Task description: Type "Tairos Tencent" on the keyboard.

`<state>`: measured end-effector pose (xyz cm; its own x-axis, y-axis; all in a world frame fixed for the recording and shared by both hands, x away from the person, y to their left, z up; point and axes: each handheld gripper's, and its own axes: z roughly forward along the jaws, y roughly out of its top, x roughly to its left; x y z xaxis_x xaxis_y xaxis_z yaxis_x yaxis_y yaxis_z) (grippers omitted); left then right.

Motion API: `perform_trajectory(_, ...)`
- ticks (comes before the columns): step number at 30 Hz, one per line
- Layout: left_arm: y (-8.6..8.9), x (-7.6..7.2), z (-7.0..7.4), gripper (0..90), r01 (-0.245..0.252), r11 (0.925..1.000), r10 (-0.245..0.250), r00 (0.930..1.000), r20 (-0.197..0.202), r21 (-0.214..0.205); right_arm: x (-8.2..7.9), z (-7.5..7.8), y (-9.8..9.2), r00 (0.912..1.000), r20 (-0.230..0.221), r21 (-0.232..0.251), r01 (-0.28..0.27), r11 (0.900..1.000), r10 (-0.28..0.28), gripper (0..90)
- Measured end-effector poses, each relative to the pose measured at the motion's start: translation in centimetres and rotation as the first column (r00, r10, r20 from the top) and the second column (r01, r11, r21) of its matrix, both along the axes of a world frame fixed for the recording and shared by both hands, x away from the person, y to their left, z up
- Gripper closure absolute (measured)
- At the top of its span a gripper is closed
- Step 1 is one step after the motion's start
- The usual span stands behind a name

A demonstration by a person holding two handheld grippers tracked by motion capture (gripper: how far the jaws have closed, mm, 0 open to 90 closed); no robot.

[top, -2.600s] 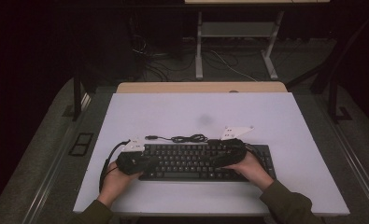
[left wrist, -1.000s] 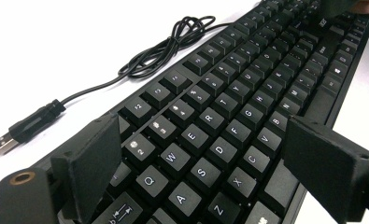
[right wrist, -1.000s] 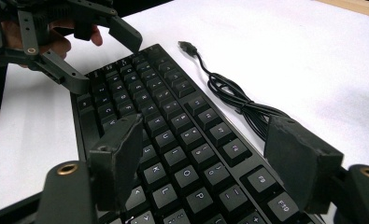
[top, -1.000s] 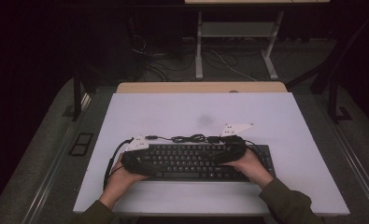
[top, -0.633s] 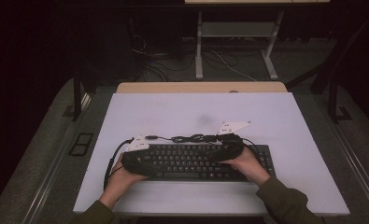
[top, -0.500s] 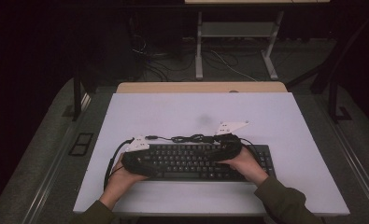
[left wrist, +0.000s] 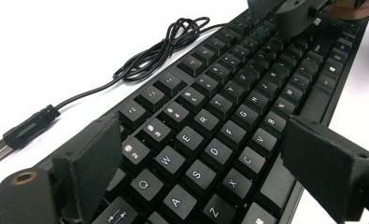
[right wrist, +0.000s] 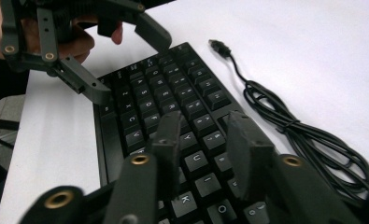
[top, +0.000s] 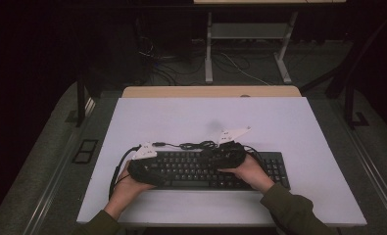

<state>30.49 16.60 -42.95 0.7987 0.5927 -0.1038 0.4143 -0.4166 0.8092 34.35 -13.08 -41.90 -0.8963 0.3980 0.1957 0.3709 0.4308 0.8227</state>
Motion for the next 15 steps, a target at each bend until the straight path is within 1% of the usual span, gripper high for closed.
perform_trajectory(9, 0.0, 0.0, 0.0, 12.0, 0.006, 1.0, -0.006, 1.0, 0.004, 0.005, 0.0, -0.6, 0.7, 0.9995, -0.018, -0.045, -0.027, 0.9986, 0.026, 85.0)
perform_trajectory(12, 0.0, 0.0, -0.1, 12.1, 0.006, 1.0, -0.006, 1.0, 0.004, 0.006, 0.0, -0.8, 0.9, 0.9992, -0.02, -0.059, -0.036, 0.9976, 0.035, 88.6)
perform_trajectory(15, 0.0, 0.0, -0.1, 12.0, 0.006, 1.0, -0.006, 1.0, 0.004, 0.006, -0.1, -1.0, 1.2, 0.9989, -0.029, -0.081, -0.038, 0.996, 0.036, 89.2)
